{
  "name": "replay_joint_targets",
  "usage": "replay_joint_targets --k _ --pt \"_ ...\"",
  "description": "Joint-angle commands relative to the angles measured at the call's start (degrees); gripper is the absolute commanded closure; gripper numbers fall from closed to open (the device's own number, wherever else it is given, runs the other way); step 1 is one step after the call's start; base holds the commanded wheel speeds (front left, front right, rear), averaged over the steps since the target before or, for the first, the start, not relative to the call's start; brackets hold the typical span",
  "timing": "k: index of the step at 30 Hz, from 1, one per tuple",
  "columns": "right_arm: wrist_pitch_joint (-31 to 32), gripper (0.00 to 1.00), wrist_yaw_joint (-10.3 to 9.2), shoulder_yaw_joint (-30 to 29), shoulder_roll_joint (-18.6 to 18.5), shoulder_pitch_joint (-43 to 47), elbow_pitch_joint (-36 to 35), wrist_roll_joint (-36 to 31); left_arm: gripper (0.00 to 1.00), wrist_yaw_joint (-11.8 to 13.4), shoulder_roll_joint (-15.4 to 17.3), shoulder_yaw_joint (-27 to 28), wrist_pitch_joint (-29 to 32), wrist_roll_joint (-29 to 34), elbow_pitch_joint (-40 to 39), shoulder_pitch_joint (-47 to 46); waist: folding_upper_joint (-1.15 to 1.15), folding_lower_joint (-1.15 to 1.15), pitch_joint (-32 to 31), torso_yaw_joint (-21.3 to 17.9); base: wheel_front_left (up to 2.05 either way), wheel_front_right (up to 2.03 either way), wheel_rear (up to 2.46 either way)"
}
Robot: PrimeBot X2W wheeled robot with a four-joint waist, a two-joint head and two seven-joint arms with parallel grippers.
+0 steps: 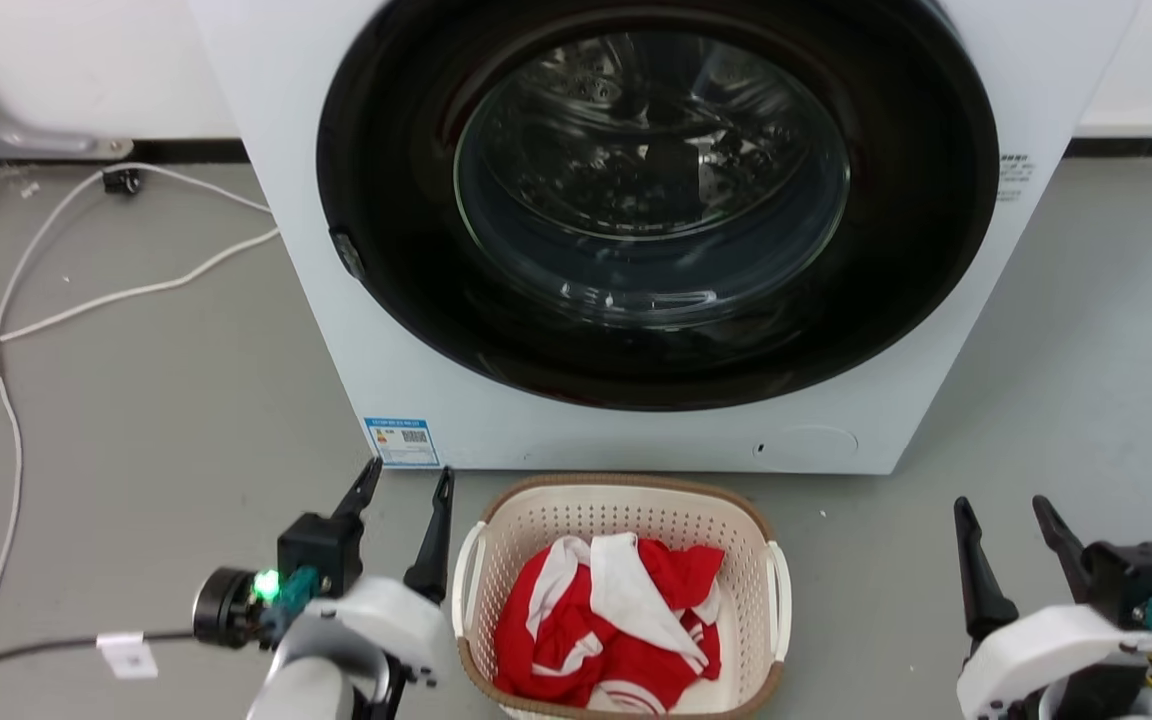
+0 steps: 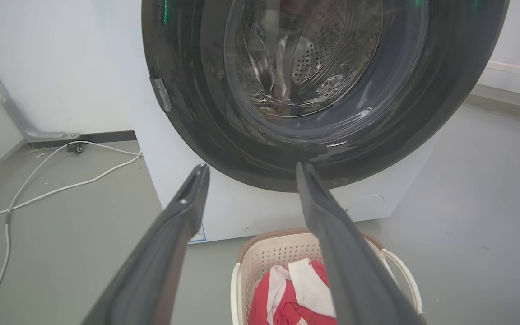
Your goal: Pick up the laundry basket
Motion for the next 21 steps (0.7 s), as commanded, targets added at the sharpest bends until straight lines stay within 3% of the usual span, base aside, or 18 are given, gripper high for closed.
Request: replay_joint_targets --k 1,21 --pt "0.2 0.00 -0.02 -0.1 0.0 -1.9 0.6 0.4 0.00 -0.1 0.0 -0.1 0.2 -0.4 0.9 -2.4 0.00 0.00 2.2 -0.5 0.00 0.00 0.00" --pt "-1.1 0.00 -0.02 2.9 0.0 -22.3 19.2 1.8 0.00 -1.4 2.2 -3.8 7.4 -5.9 22.6 -26.6 0.00 0.00 22.7 -2.6 0.00 0.00 0.00"
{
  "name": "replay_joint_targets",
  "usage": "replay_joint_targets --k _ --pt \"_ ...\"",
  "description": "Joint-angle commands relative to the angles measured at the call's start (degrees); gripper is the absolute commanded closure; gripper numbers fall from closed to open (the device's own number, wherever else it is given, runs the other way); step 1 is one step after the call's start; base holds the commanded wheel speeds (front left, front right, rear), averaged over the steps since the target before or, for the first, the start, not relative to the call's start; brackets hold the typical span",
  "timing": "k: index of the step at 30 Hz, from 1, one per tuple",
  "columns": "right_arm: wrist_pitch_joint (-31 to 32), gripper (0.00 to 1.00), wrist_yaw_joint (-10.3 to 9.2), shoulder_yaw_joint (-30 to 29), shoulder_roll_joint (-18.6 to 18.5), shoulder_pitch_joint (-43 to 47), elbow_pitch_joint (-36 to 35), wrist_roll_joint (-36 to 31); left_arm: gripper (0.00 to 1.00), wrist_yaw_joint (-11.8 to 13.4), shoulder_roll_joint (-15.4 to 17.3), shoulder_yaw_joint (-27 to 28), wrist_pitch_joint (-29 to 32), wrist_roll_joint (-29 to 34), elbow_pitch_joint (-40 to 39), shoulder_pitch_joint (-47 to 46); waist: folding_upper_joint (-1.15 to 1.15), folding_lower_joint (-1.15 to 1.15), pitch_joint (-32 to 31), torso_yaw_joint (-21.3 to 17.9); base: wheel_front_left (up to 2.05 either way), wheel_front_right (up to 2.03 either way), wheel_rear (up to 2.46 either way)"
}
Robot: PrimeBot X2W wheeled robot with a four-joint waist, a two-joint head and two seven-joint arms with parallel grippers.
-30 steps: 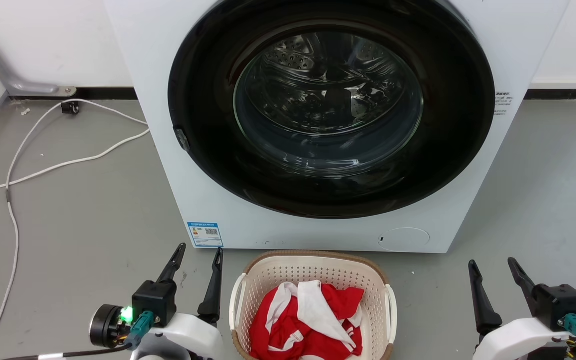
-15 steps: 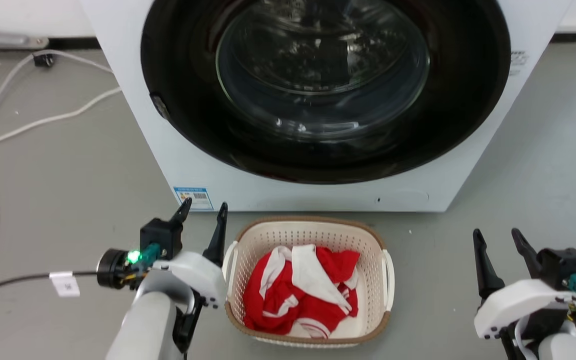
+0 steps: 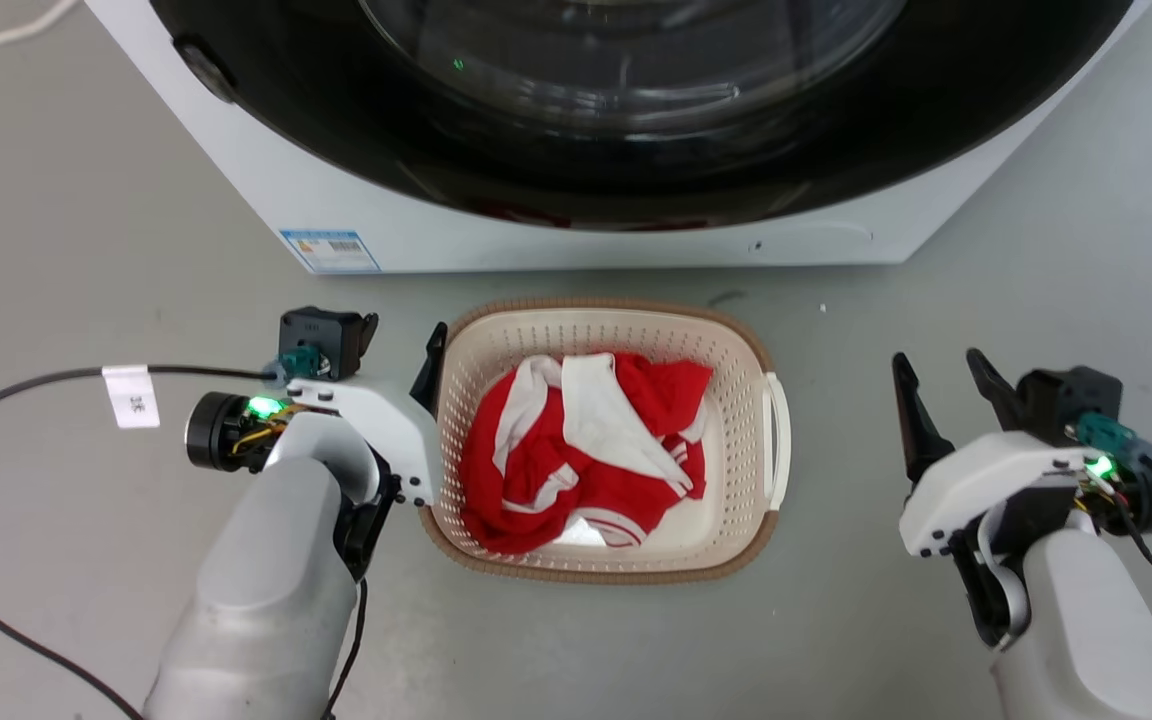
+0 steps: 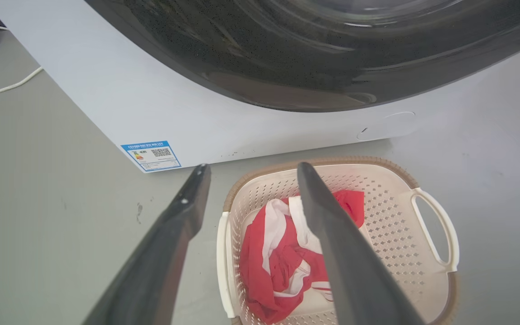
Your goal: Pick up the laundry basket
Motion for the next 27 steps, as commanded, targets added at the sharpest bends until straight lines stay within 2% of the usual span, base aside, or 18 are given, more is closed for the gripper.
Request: replay_joint_targets --k 1,11,27 --pt "-0.5 0.00 -0.02 0.6 0.0 -2.3 1.6 0.4 0.00 -0.1 0.5 -0.3 0.6 -0.6 1.5 -2.0 0.00 -0.01 4.2 -0.7 0.00 0.00 0.00" --pt "-1.9 0.00 -0.02 5.9 0.0 -12.3 15.4 3.5 0.00 -0.1 3.0 -5.4 4.9 -7.9 10.0 -8.9 0.00 -0.01 13.2 -2.0 0.00 0.00 0.00" --pt "-1.1 0.00 -0.02 17.7 0.0 -26.5 30.7 12.5 0.00 -0.1 9.7 -13.9 11.5 -19.9 14.2 -17.6 0.00 -0.01 24.1 -4.1 0.00 0.00 0.00"
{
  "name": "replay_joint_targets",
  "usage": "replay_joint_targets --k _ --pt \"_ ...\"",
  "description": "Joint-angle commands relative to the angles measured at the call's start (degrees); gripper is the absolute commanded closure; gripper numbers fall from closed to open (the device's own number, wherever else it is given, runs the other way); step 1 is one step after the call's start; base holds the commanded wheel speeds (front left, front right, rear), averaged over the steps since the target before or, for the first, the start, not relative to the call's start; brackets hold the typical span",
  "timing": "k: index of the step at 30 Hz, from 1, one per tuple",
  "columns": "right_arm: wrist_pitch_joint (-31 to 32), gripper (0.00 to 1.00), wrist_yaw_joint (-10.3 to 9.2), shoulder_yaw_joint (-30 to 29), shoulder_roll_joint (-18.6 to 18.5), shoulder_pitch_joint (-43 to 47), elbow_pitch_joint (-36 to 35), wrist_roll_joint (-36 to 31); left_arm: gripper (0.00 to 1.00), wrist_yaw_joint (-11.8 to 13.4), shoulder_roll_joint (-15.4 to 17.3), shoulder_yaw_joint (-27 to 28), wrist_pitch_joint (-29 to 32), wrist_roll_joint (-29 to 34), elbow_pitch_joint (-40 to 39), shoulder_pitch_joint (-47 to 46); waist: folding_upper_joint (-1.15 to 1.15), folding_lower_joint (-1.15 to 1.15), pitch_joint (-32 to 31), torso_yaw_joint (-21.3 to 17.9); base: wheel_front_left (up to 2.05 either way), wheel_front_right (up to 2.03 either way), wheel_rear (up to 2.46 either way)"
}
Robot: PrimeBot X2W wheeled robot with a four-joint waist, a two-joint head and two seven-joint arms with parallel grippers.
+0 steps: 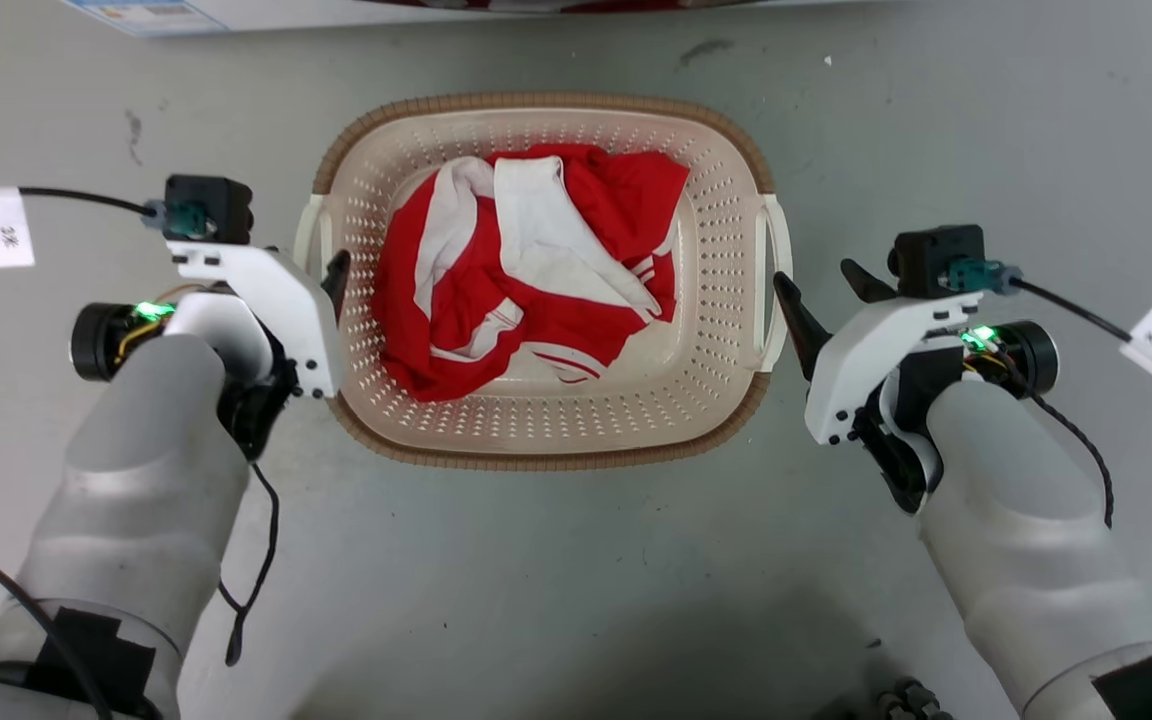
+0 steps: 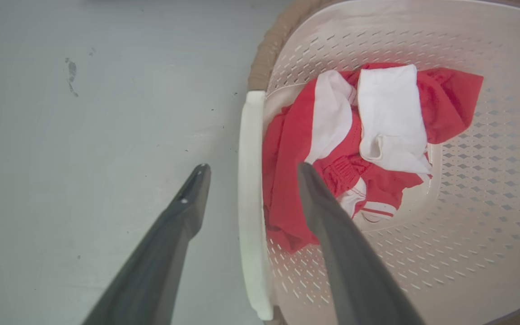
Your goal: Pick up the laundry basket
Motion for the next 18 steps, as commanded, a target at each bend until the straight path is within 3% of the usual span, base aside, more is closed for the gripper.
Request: replay_joint_targets --k 1,15,16,17,18 --pt "0.7 0.00 -0.02 1.3 0.0 -2.0 1.2 1.2 0.00 0.0 0.8 -0.7 0.6 -1.0 0.4 -1.5 0.00 -0.01 1.6 -0.3 0.00 0.00 0.00" --pt "6.0 0.00 -0.02 11.6 0.0 -8.0 6.5 10.4 0.00 0.0 2.6 -7.9 5.6 -8.0 1.2 -4.0 0.00 -0.01 4.9 -0.2 0.00 0.00 0.00" --pt "6.4 0.26 -0.02 12.1 0.0 -8.2 6.8 11.1 0.25 0.0 2.9 -8.4 5.9 -8.5 1.1 -4.2 0.00 -0.01 5.0 -0.3 0.00 0.00 0.00" --pt "6.6 0.75 -0.02 12.7 0.0 -8.6 7.0 11.6 0.70 0.0 2.9 -9.0 6.3 -9.0 0.9 -4.2 0.00 -0.01 5.2 -0.3 0.00 0.00 0.00" --pt "6.6 1.00 -0.02 13.1 0.0 -8.9 7.1 12.0 1.00 0.0 3.1 -9.5 6.5 -9.7 0.6 -4.3 0.00 -0.01 5.3 -0.3 0.00 0.00 0.00"
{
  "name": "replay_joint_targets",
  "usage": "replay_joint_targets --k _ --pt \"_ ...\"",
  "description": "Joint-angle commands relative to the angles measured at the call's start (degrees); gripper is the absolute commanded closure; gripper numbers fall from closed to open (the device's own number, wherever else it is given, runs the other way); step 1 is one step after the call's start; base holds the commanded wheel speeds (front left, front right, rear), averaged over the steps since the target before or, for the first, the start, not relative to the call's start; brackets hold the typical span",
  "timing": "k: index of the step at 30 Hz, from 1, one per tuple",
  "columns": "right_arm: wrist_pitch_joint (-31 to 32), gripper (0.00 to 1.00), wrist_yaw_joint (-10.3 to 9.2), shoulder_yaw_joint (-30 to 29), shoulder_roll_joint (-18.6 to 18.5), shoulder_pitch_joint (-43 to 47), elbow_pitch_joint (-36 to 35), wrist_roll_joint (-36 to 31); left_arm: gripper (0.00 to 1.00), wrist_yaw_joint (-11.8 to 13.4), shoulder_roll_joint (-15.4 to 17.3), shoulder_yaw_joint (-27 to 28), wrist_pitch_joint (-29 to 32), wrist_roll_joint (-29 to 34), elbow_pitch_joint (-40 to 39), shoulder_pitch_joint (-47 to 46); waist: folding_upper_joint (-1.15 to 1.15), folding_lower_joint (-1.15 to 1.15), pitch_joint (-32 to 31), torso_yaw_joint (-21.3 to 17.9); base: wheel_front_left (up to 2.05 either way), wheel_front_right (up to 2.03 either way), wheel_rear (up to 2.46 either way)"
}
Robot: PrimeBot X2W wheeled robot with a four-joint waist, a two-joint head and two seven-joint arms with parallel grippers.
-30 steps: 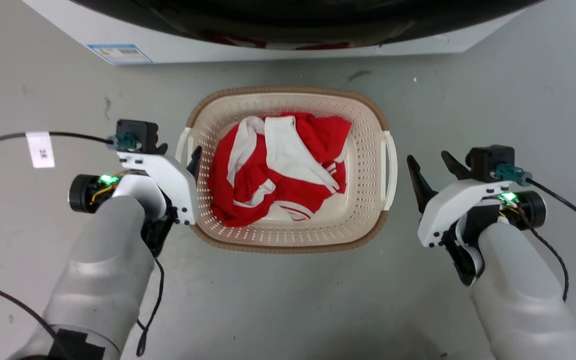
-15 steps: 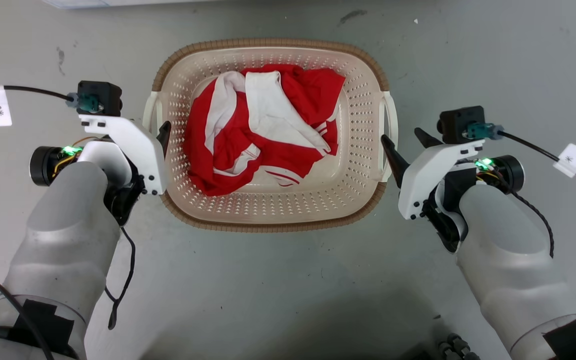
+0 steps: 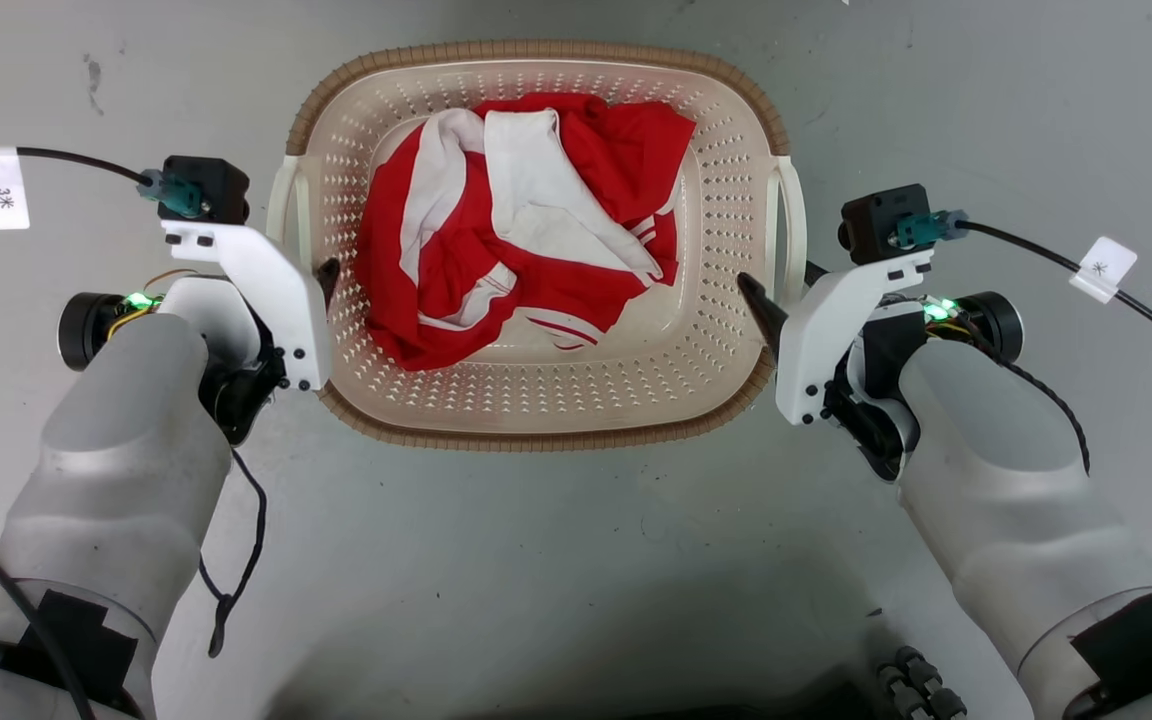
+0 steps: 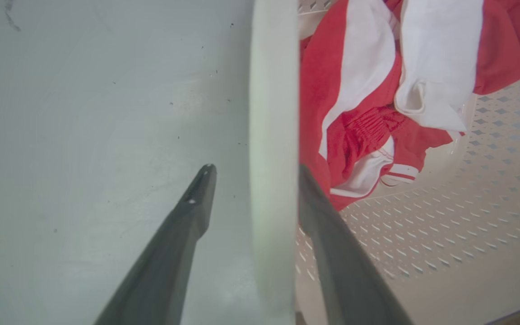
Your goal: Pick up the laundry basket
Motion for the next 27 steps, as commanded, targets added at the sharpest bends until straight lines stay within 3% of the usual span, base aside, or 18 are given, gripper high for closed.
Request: replay_joint_targets --k 1,13,27 --pt "-0.2 1.00 -0.02 0.8 0.0 -1.4 0.5 1.1 1.00 0.0 0.4 -1.0 0.4 -1.2 -0.6 -1.0 0.00 -0.01 0.3 0.0 0.00 0.00 0.00" --pt "1.6 1.00 -0.02 6.1 0.0 -1.6 2.6 6.4 1.00 0.0 1.0 -5.8 3.1 -9.0 -1.8 0.9 0.00 -0.01 -2.2 0.0 0.00 0.00 0.00" --pt "13.4 1.00 0.01 10.5 0.2 -0.8 5.8 11.2 1.00 -0.1 -1.1 -9.7 10.1 -17.5 -1.8 4.8 0.00 -0.01 -13.5 0.4 0.00 0.00 0.00"
